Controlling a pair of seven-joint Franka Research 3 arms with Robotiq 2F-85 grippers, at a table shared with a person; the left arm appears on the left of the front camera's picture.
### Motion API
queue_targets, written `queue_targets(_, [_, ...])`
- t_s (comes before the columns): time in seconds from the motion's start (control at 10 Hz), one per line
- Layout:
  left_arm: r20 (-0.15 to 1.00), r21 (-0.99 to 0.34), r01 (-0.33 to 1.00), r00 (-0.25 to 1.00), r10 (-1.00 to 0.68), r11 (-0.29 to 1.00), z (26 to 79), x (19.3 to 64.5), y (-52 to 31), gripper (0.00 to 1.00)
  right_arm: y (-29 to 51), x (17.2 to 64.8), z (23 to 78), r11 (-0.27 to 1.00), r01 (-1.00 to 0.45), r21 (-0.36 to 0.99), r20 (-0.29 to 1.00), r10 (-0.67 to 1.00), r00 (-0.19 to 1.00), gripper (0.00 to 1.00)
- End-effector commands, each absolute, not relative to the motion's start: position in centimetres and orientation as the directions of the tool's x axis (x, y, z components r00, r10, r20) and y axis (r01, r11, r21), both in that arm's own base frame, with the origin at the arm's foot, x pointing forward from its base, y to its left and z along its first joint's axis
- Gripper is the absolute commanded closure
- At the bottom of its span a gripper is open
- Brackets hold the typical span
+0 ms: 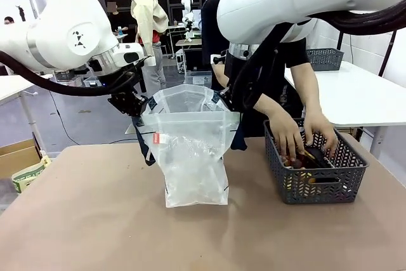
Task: Transfer purchased items from the store into the shopping bag.
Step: Open the Reusable shopping bag in the center of the table.
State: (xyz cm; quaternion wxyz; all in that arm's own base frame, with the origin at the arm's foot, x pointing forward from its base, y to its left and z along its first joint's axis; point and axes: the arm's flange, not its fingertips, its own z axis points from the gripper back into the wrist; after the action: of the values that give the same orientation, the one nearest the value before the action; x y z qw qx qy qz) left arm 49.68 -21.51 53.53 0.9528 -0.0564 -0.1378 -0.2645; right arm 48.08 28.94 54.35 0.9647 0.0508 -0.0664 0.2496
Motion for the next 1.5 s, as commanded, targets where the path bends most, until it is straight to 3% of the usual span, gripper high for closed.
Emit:
queue_targets(0.0, [0.266,0.054,0.513,0.819,-0.508,0.856,53.9,51.2,-17.6,1.0,26.2,48.9,54.1,0.891,-0.452,-0.045,0.039,0.453,0.891,1.0])
queue_targets(0.2, [0.297,-0.034,0.521,0.82,-0.489,0.853,53.7,49.9,-21.6,1.0,29.1,48.1,54.2,0.877,-0.477,0.055,0.132,0.467,0.874,1.0])
queue_targets(0.5, [0.303,-0.039,0.524,0.818,-0.49,0.851,53.9,49.9,-22.0,1.0,29.6,48.3,53.9,0.846,-0.53,0.055,0.142,0.519,0.843,1.0])
queue_targets(0.7, [0.257,0.034,0.659,0.721,-0.643,0.752,53.0,50.1,-22.0,1.0,30.2,48.6,53.8,0.807,-0.589,0.051,0.15,0.577,0.803,1.0])
queue_targets(1.1, [0.211,0.019,0.706,0.689,-0.693,0.708,52.4,50.3,-22.1,1.0,30.7,48.6,53.7,0.733,-0.676,0.069,0.186,0.657,0.731,1.0])
queue_targets(1.4, [0.217,0.012,0.696,0.699,-0.681,0.718,52.0,49.9,-22.5,1.0,31.0,48.5,53.6,0.781,-0.621,0.059,0.194,0.601,0.775,1.0])
